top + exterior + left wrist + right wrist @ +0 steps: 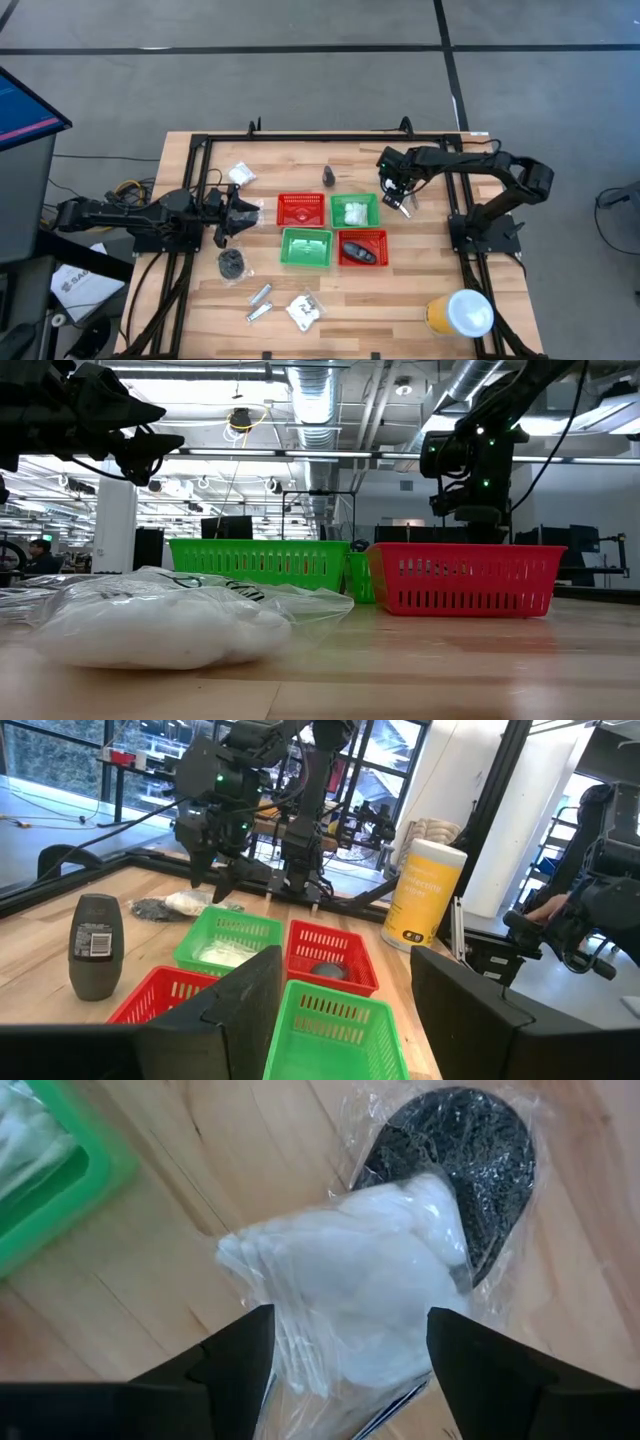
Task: Pick & Place Travel size toiletries
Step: Put the white cotton pack into the right green basket
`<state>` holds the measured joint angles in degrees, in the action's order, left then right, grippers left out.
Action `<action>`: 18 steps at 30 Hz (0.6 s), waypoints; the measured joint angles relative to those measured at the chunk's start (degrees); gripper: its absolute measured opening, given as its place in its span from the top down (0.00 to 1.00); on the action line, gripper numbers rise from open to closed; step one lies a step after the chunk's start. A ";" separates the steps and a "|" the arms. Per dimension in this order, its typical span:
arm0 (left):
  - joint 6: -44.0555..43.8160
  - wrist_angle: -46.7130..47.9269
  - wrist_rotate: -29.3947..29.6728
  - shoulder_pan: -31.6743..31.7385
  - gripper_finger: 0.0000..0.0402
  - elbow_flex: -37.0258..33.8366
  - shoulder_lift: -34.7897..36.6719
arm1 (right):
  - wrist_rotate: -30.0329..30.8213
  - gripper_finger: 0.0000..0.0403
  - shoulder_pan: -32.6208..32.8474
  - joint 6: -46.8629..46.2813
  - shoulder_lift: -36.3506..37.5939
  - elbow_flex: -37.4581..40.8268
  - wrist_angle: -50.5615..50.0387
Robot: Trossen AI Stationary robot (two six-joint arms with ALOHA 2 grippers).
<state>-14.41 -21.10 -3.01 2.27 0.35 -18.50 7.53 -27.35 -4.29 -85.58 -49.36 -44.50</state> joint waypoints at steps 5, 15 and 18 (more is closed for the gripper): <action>0.00 0.00 0.00 0.00 0.47 -0.01 0.00 | 0.00 0.38 -0.05 -0.05 0.02 -0.02 0.64; -0.01 0.00 0.00 0.01 0.47 0.01 0.00 | -0.02 0.38 0.35 0.17 0.02 0.00 1.94; 0.00 0.00 0.00 -0.01 0.47 -0.01 0.00 | 0.00 0.38 0.34 -0.07 0.04 1.10 3.27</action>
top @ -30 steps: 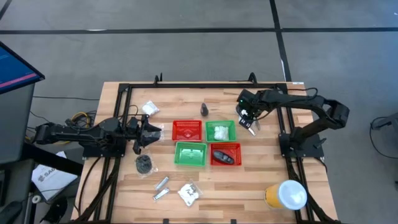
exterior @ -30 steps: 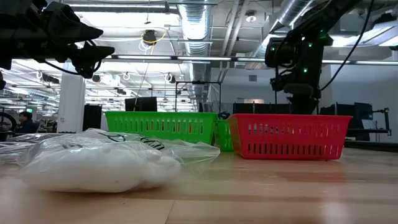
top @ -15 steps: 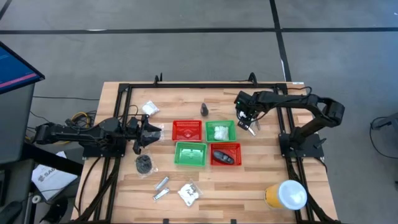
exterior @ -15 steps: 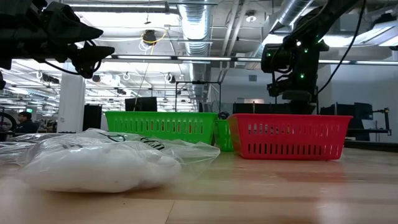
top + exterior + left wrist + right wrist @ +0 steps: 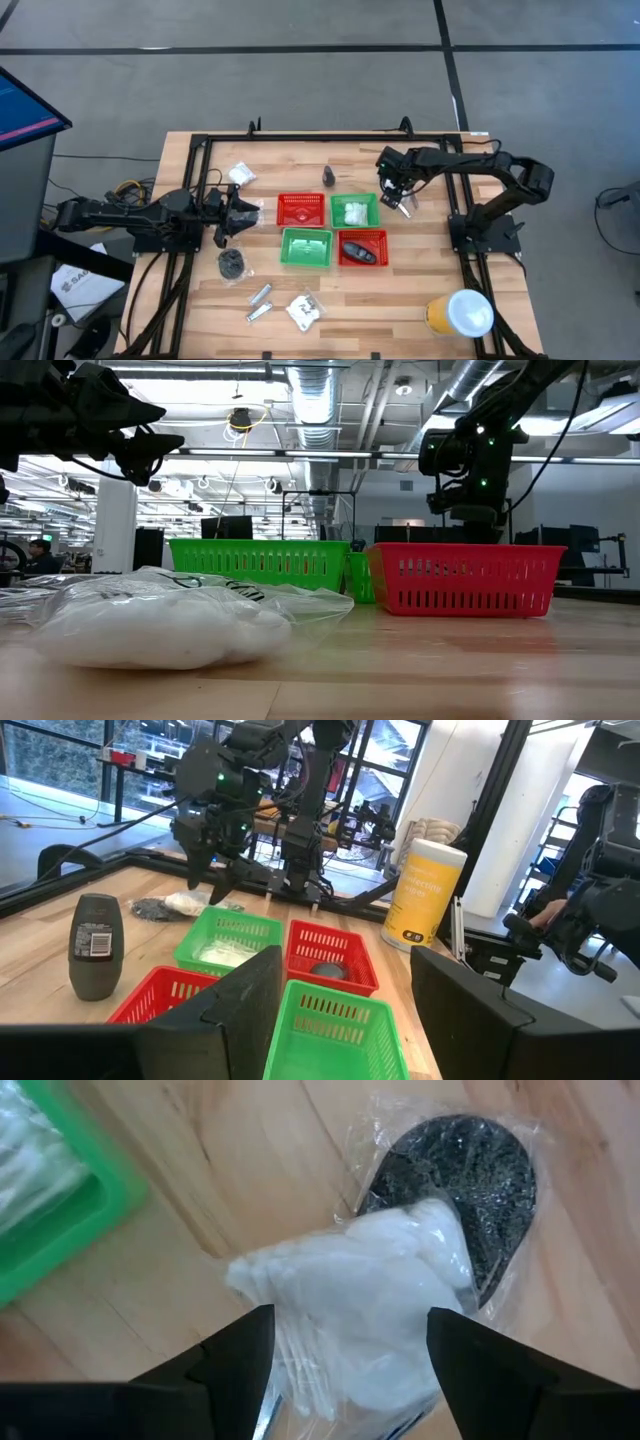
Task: Pick & Place Travel size toiletries
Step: Put the white cotton pack into the right green basket
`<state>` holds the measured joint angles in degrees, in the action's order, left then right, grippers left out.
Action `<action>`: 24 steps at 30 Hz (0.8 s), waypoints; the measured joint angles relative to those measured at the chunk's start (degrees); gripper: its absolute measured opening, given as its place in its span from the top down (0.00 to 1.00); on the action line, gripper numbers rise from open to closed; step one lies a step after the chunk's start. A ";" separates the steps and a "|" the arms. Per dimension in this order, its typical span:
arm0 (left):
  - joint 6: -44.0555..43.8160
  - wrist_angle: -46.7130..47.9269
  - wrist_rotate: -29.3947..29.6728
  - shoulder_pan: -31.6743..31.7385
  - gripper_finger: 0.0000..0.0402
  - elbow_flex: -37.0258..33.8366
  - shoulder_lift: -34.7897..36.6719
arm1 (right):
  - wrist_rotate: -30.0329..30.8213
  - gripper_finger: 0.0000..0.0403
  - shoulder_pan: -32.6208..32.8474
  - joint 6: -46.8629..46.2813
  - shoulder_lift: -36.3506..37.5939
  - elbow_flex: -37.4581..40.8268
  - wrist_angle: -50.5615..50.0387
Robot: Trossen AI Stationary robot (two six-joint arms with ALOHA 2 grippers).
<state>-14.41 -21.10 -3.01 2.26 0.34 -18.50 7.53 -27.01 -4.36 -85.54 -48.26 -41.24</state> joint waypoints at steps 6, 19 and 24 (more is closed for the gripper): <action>0.00 0.02 0.00 0.02 0.47 0.00 0.00 | 0.02 0.39 0.01 -0.10 -0.02 2.87 1.18; 0.00 0.00 0.00 0.01 0.47 -0.01 0.00 | 0.00 0.92 0.01 -0.15 0.00 3.61 1.23; 0.00 0.01 0.00 0.02 0.47 0.02 0.00 | -0.13 0.95 0.01 0.13 0.02 3.58 1.03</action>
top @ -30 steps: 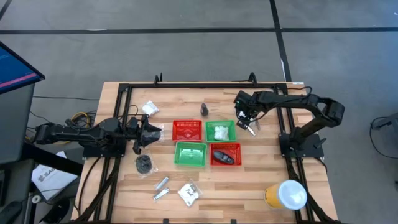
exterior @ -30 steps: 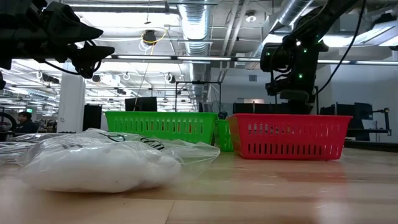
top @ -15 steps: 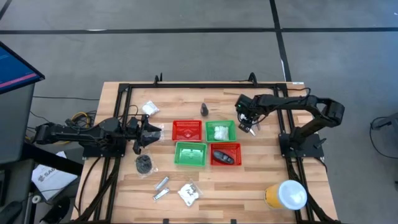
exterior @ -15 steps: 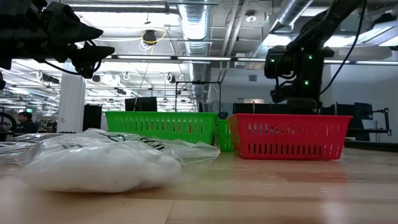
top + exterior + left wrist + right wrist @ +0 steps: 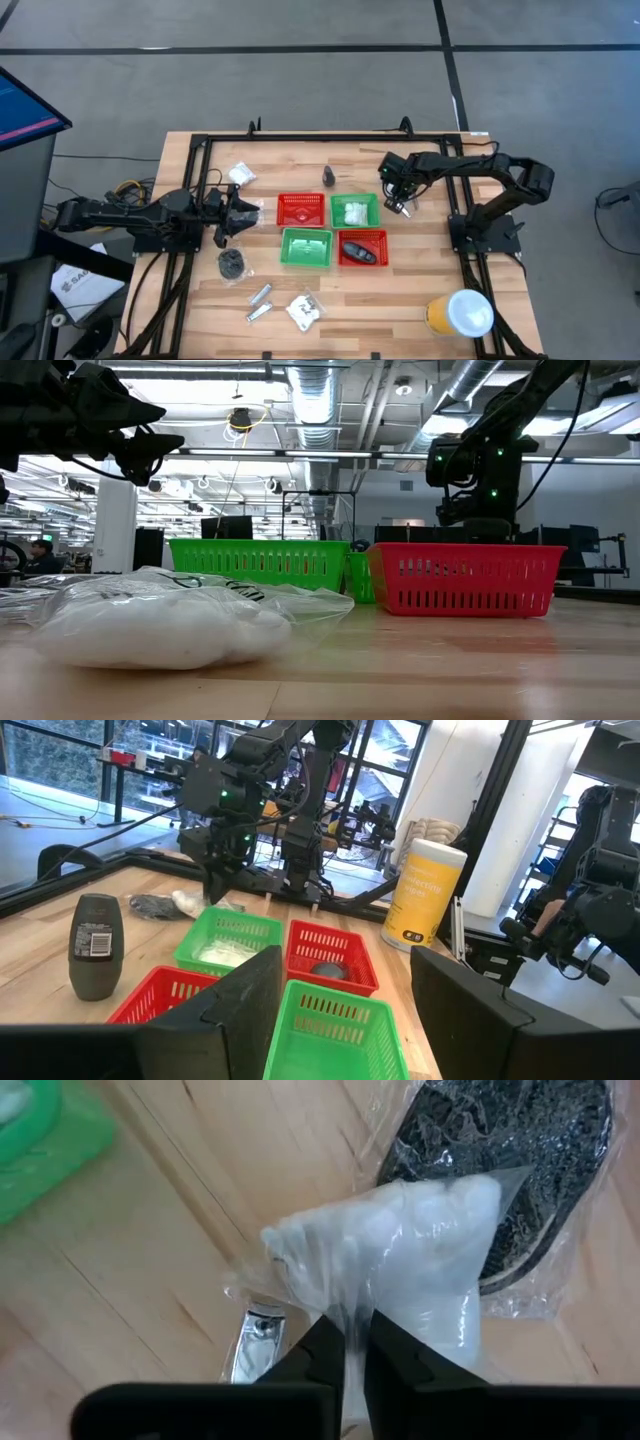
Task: Pick & Place Travel size toiletries
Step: Put the white cotton pack into the right green basket
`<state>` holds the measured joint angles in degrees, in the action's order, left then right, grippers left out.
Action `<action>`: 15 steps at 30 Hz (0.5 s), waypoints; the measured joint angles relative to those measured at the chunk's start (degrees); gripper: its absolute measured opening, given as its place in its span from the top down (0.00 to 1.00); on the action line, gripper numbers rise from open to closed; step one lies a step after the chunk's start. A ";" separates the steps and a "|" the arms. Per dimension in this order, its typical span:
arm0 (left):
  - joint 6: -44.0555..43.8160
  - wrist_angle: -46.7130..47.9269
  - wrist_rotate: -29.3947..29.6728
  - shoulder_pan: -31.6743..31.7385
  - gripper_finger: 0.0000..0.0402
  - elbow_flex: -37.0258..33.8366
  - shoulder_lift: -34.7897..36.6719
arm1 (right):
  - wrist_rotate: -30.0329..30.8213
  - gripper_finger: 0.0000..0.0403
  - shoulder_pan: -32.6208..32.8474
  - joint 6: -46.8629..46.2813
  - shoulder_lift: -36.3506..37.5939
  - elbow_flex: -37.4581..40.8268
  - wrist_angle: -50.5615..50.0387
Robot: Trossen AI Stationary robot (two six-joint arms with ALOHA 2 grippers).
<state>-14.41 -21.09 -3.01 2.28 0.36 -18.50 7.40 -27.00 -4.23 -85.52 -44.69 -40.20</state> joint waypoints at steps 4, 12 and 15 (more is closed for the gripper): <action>0.00 0.00 0.00 -0.02 0.47 -0.01 0.00 | -0.01 0.97 0.00 0.12 0.03 -0.04 -0.98; 0.00 0.01 0.00 -0.02 0.47 -0.02 0.00 | -0.10 0.98 0.00 0.13 2.96 -1.40 -5.65; 0.00 0.01 0.00 0.00 0.47 0.00 0.00 | -0.55 0.99 0.00 -0.35 4.91 -2.45 -8.09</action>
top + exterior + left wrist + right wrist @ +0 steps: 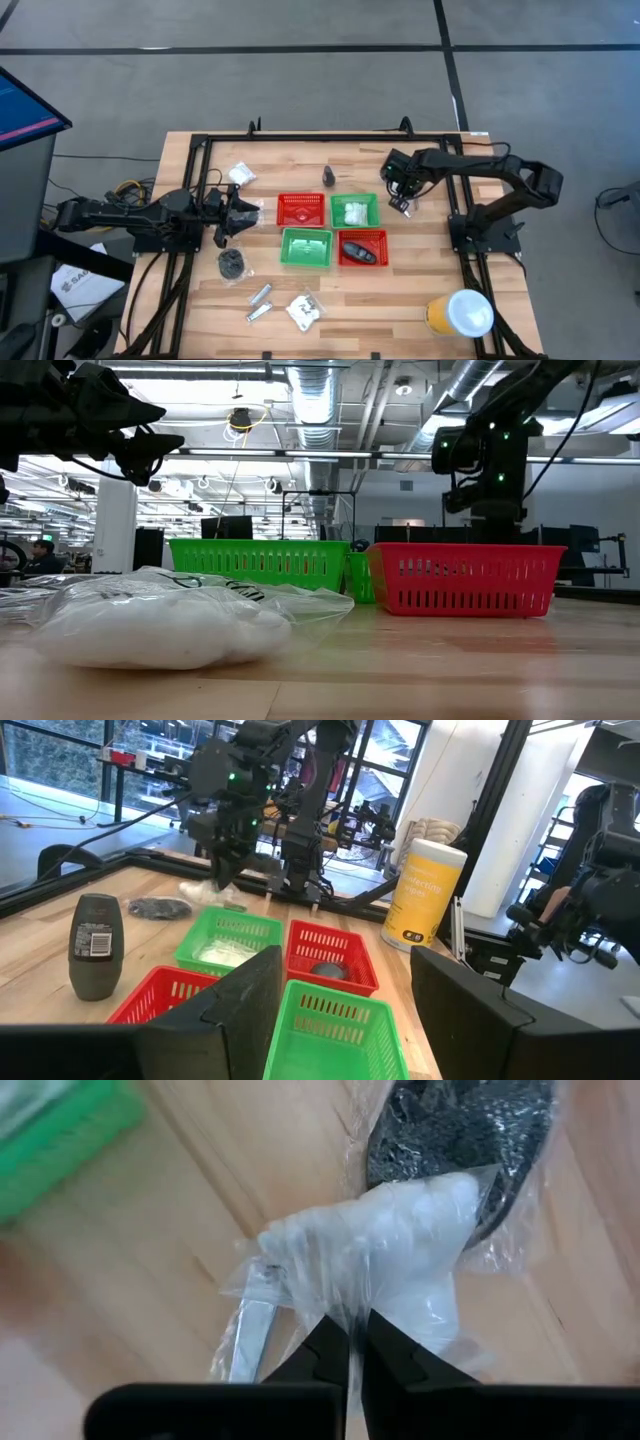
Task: Pick & Place Travel size toiletries
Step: Put the white cotton pack into the right green basket
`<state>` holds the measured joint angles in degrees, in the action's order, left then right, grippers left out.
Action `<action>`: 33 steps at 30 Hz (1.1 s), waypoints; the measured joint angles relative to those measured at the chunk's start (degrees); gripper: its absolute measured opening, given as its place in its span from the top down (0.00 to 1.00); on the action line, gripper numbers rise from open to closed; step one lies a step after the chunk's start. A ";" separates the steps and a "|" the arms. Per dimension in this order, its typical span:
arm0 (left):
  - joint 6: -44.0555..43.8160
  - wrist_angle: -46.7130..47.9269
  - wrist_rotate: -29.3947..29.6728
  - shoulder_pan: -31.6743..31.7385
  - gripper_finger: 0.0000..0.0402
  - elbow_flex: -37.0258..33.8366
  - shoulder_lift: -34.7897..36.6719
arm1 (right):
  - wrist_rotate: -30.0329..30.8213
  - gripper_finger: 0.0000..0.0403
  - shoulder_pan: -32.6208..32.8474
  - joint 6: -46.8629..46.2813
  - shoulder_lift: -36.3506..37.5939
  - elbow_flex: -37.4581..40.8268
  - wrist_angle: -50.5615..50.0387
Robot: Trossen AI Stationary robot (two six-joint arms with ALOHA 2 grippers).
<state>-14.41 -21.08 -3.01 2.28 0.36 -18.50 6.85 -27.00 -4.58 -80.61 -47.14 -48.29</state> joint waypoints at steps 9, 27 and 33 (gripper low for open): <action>0.00 0.00 0.00 0.00 0.47 -0.01 0.00 | -5.81 0.99 2.88 -1.52 5.41 -3.69 -4.31; 0.00 0.00 0.00 -0.02 0.47 0.00 0.02 | -5.88 1.00 17.09 -4.92 6.32 -14.91 -5.38; 0.00 0.00 0.00 -0.02 0.47 -0.01 0.02 | -5.77 0.99 19.22 -4.97 6.30 -15.52 -2.84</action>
<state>-14.41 -21.08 -3.01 2.26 0.35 -18.48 1.08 -7.79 -9.54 -74.30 -62.65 -51.13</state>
